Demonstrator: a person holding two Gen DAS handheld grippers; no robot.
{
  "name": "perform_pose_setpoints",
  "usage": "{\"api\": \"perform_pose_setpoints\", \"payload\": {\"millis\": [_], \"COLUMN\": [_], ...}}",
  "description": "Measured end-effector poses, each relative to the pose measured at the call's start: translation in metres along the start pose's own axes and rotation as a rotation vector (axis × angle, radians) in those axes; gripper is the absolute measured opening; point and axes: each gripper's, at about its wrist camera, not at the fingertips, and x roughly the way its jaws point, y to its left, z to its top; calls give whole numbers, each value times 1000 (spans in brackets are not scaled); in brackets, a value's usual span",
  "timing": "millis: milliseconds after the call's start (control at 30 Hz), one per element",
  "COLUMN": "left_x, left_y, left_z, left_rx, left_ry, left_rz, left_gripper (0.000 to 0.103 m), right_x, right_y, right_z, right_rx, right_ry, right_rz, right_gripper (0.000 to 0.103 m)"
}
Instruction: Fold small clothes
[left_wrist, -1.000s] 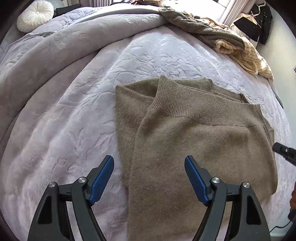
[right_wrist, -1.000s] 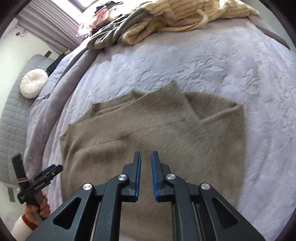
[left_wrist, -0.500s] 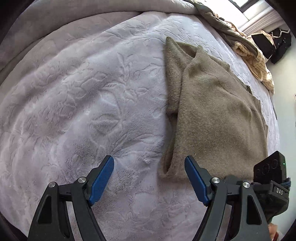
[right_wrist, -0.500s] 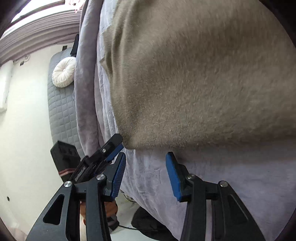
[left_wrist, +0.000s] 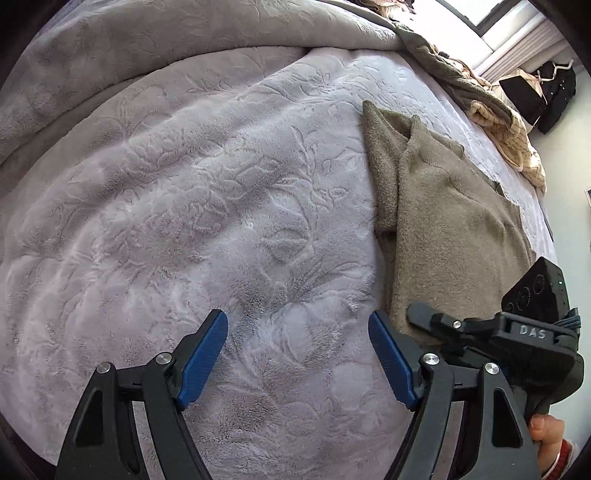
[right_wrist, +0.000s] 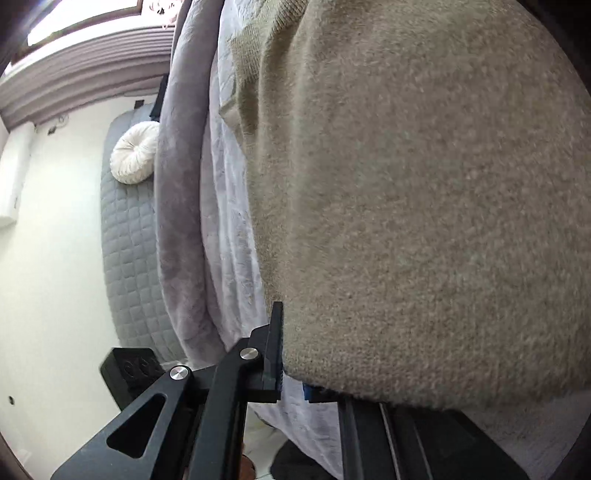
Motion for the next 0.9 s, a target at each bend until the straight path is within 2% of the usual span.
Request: {"api": "perform_pose_setpoints", "payload": {"millis": [67,133,233,300,433,567,633,700,800,900], "left_x": [3,1,1,0,2,20,35,49,52,47], "left_y": [-1,-7,-27,-41,-75,-104,-110,-112,-111,-111], "left_z": [-1,-1,2,4,6,3,1,-3,-7,-11], "left_rx": [16,44,103,142,212,237,244,262,301,329], "left_ry": [15,9,-4,-8,-4,48,80,92,91,100], "left_rz": [9,-4,-33,-64,-169,-266,-248,-208,-205,-183], "left_gripper": [79,79,79,79,79,79,79,79,79,79], "right_x": [13,20,17,6,-52,-90,-95,-98,-94,-100], "right_y": [-12,-12,8,18,41,43,31,5,-16,-24], "right_z": [-5,-7,-15,-23,-22,0,10,18,18,6], "right_rx": [22,36,-56,-126,-276,-331,-322,-279,-233,-268], "right_ry": [22,42,124,144,-13,-153,-173,-150,-140,-137], "right_rz": [-77,-92,-173,-212,-326,-497,-557,-609,-584,-593], "right_gripper": [7,9,9,11,11,11,11,10,8,8]}}
